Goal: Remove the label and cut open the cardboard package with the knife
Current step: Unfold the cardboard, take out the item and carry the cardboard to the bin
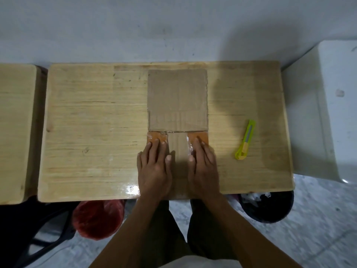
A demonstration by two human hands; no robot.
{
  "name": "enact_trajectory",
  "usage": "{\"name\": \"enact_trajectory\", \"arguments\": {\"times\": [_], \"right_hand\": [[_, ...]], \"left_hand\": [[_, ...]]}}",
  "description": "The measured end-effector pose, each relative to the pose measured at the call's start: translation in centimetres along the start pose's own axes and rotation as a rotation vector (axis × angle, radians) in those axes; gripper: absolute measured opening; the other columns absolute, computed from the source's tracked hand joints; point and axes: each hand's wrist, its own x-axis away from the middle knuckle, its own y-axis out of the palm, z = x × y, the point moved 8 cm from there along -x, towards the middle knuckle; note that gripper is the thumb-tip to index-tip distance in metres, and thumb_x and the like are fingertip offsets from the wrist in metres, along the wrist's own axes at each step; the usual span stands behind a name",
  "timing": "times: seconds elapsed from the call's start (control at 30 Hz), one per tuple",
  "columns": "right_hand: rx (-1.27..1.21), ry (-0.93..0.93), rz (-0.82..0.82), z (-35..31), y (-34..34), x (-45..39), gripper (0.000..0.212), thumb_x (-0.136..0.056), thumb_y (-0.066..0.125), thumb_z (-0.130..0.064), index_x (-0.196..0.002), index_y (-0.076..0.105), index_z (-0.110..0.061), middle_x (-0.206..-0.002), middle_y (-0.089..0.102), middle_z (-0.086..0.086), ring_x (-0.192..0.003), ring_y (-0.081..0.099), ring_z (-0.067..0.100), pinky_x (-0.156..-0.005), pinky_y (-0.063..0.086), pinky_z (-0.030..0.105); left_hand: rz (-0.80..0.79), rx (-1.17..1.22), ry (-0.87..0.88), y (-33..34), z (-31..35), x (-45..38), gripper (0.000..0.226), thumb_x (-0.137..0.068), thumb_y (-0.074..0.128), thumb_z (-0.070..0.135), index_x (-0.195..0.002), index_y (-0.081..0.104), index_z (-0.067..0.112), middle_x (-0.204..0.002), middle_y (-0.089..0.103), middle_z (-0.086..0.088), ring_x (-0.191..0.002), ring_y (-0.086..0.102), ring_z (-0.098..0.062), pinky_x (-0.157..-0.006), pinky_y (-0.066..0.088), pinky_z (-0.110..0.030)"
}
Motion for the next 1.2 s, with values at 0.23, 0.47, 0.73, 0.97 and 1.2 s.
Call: {"name": "enact_trajectory", "arguments": {"times": [0.23,0.47,0.73,0.97,1.2], "right_hand": [[-0.290,0.167,0.067,0.1,-1.0,-3.5,0.044,-0.099,0.045,-0.018,-0.142,0.046,-0.007,-0.145,0.049,0.003,-0.131,0.040,0.015,-0.112,0.025,0.030],[-0.409,0.202,0.004,1.5,-0.8,-3.6,0.047,-0.100,0.047,-0.019,-0.146,0.040,-0.015,-0.147,0.046,-0.002,-0.131,0.047,0.018,-0.109,0.040,0.032],[-0.463,0.409,0.005,1.3,-2.2,-6.4,0.059,-0.101,0.047,-0.020,-0.154,0.022,-0.020,-0.160,0.025,-0.006,-0.137,0.022,-0.005,-0.104,0.014,-0.002],[-0.598,0.550,-0.021,1.9,-1.2,-6.9,0.067,-0.098,0.051,-0.017,-0.154,0.017,-0.033,-0.159,0.030,-0.005,-0.143,0.031,0.011,-0.117,0.027,0.030],[-0.920,0.692,-0.012,2.0,-1.5,-7.2,0.064,-0.099,0.052,-0.016,-0.152,0.022,-0.035,-0.147,0.040,-0.006,-0.132,0.043,0.014,-0.112,0.035,0.038]], "left_hand": [[0.177,0.281,-0.048,-2.2,0.1,-3.4,0.032,-0.097,0.057,0.016,-0.127,0.064,0.008,-0.129,0.056,-0.010,-0.116,0.044,-0.024,-0.096,0.033,-0.007],[0.191,0.410,-0.143,-1.9,-0.6,-3.4,0.033,-0.093,0.062,0.015,-0.126,0.065,0.013,-0.126,0.049,-0.003,-0.116,0.041,-0.009,-0.092,0.033,-0.008],[0.154,0.500,-0.328,-2.7,-1.2,-6.0,0.060,-0.089,0.055,0.001,-0.143,0.044,0.025,-0.141,0.039,0.000,-0.115,0.054,-0.021,-0.102,0.047,-0.032],[0.096,0.675,-0.450,-2.8,-0.7,-6.8,0.070,-0.087,0.053,-0.008,-0.150,0.035,0.016,-0.139,0.054,-0.003,-0.118,0.056,-0.018,-0.092,0.043,-0.009],[0.027,0.967,-0.582,-1.9,-1.5,-6.9,0.059,-0.089,0.056,-0.005,-0.136,0.050,0.031,-0.133,0.057,0.004,-0.121,0.056,-0.015,-0.103,0.050,-0.032]]}}
